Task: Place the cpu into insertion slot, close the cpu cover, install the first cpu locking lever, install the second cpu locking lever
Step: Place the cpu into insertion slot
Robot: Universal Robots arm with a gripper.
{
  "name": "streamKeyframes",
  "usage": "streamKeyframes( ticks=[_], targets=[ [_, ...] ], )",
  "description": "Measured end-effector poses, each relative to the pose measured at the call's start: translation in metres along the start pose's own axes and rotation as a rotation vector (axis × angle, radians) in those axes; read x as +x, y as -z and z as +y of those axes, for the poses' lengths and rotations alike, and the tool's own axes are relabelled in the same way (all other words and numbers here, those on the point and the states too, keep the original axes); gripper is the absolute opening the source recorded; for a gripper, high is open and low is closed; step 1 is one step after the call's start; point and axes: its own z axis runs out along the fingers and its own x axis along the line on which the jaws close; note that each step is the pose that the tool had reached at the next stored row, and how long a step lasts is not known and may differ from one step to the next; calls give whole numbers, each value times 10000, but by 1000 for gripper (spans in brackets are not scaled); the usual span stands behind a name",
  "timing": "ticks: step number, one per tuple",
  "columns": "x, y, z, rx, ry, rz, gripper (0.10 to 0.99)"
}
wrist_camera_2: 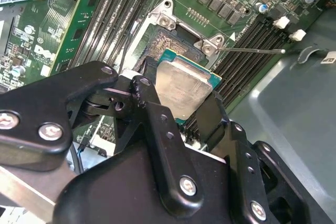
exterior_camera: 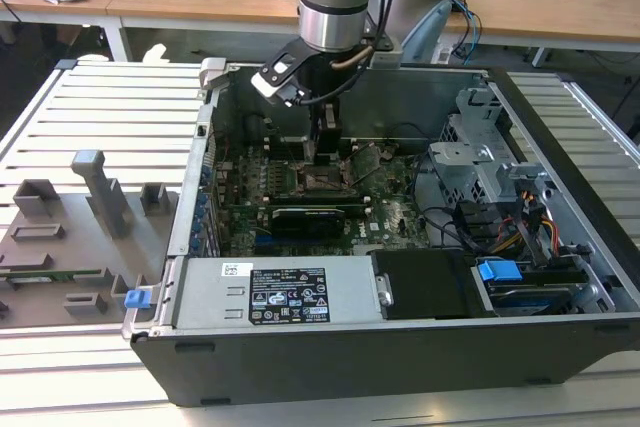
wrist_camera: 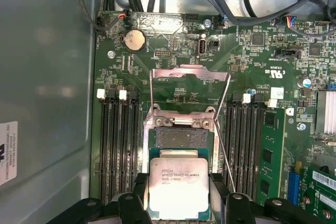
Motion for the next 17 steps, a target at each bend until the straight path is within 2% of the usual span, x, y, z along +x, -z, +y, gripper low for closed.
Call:
streamKeyframes(
  ticks=[4,7,17],
  targets=[
    [-1,-44,35,1,0,0,541],
    [-12,-109,58,3,-1,0,541],
    [-64,-250,65,3,-2,0,541]
  ],
)
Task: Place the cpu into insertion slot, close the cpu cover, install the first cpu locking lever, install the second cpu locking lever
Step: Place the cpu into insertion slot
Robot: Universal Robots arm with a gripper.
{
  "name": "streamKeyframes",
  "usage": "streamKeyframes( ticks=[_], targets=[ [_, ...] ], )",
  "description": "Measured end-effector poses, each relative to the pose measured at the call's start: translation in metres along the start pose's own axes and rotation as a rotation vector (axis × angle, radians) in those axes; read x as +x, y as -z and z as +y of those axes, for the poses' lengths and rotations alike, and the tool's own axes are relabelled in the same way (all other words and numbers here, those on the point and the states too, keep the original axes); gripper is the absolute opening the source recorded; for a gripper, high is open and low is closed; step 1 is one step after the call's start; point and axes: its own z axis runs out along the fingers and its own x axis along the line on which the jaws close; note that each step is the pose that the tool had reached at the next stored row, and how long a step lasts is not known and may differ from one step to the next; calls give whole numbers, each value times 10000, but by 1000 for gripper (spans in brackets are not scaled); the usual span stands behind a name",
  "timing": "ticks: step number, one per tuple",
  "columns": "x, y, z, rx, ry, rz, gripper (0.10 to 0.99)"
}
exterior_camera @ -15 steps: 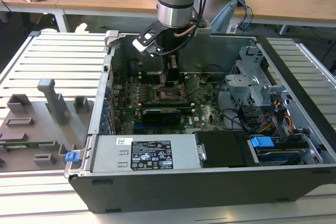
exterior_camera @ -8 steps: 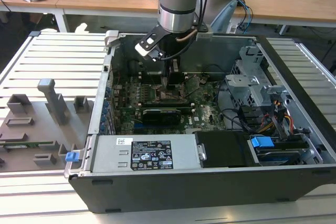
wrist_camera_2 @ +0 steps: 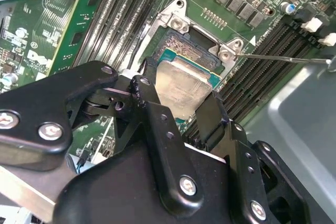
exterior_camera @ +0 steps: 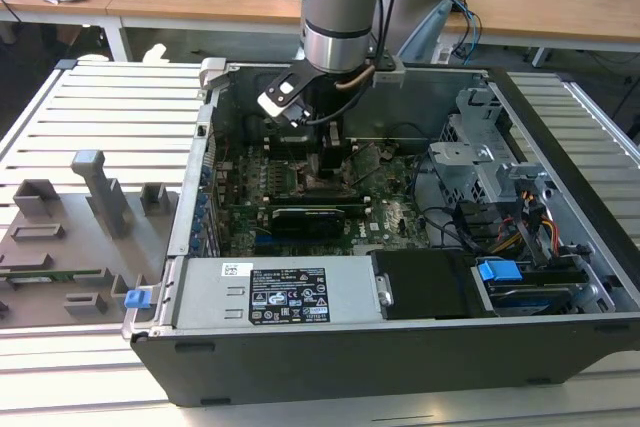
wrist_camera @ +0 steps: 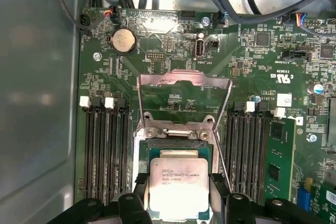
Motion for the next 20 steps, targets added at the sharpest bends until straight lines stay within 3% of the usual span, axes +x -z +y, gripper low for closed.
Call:
streamKeyframes(
  ticks=[9,16,20],
  targets=[
    [-1,-155,2,-1,-6,1,541],
    [0,-188,-6,-1,-415,1,541],
    [7,-199,-5,-1,-330,0,541]
  ],
)
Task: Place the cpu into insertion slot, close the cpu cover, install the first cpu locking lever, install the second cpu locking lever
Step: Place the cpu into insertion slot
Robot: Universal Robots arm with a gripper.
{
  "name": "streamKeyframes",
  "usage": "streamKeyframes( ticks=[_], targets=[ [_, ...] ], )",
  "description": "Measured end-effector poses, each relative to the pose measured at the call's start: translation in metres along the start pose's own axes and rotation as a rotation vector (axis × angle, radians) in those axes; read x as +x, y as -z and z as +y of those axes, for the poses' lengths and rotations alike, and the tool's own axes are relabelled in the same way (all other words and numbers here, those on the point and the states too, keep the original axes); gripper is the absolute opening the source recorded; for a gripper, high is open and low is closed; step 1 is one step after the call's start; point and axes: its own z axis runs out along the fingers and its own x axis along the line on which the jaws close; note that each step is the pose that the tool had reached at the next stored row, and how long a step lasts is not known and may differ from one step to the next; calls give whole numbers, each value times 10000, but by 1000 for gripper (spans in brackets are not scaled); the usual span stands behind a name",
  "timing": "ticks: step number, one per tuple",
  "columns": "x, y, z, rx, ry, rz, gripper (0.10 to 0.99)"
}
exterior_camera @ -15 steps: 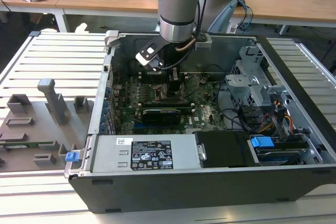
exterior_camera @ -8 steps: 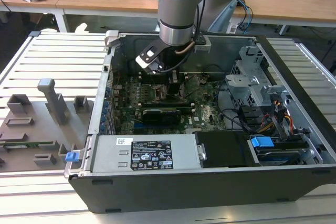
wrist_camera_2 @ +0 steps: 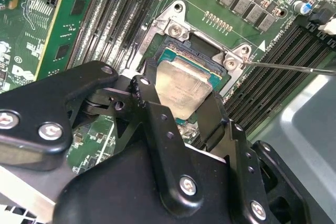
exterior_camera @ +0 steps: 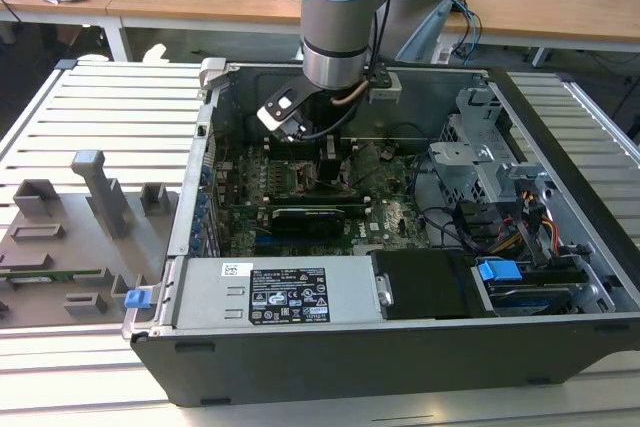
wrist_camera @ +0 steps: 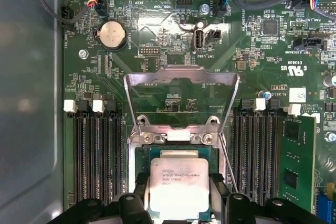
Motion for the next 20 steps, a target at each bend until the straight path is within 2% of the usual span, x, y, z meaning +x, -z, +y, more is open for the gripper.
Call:
streamKeyframes(
  ticks=[15,16,17,20],
  targets=[
    [3,-29,-20,0,46,1,541],
    [3,-29,-20,0,46,1,553],
    [3,-30,-20,0,46,1,616],
    [3,-10,-20,-1,45,2,616]
  ],
)
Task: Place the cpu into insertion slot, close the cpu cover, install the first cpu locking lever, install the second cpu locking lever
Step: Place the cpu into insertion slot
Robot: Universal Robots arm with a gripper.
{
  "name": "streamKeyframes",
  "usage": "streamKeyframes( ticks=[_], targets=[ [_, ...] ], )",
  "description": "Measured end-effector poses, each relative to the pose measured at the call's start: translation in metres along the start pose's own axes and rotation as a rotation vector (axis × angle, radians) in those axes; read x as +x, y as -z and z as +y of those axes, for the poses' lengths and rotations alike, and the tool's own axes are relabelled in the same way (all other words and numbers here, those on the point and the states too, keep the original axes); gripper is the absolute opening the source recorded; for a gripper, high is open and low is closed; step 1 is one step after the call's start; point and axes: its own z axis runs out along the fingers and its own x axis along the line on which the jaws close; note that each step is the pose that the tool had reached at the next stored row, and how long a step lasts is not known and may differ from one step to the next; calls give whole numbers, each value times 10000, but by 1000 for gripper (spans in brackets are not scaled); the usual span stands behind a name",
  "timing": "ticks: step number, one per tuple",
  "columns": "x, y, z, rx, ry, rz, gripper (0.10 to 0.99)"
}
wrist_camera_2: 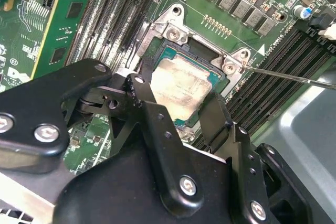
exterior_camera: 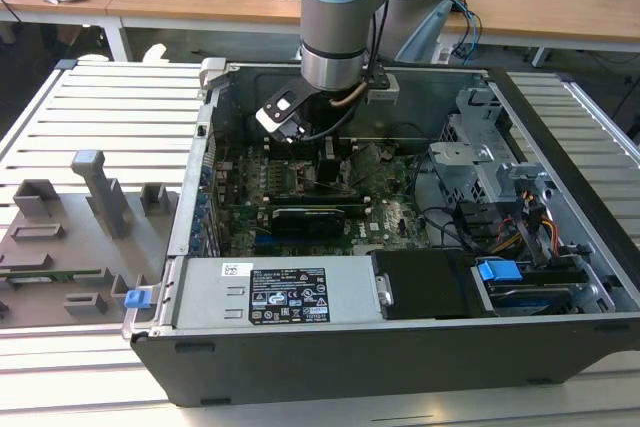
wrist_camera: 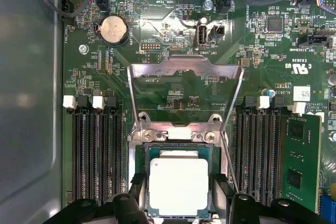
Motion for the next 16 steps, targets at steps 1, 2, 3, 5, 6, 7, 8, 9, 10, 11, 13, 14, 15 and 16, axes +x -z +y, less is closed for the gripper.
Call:
streamKeyframes(
  ticks=[1,2,3,5,6,7,8,9,10,11,13,14,15,16],
  targets=[
    [0,63,0,1,0,-1,616],
    [2,110,0,0,1,-1,604],
    [2,114,0,0,1,-1,604],
    [-5,112,-45,0,3,63,471],
    [-16,107,-87,0,38,157,353],
    [-17,102,-97,-1,123,168,290],
    [-18,100,-103,1,198,170,231],
    [-22,91,-110,3,339,172,173],
    [-25,77,-112,4,426,173,110],
    [-33,51,-112,5,433,173,106],
    [-37,29,-113,11,431,164,106],
    [-38,23,-111,15,433,163,106],
    [-36,17,-56,8,431,172,106],
    [-37,18,12,14,432,169,106]
  ],
)
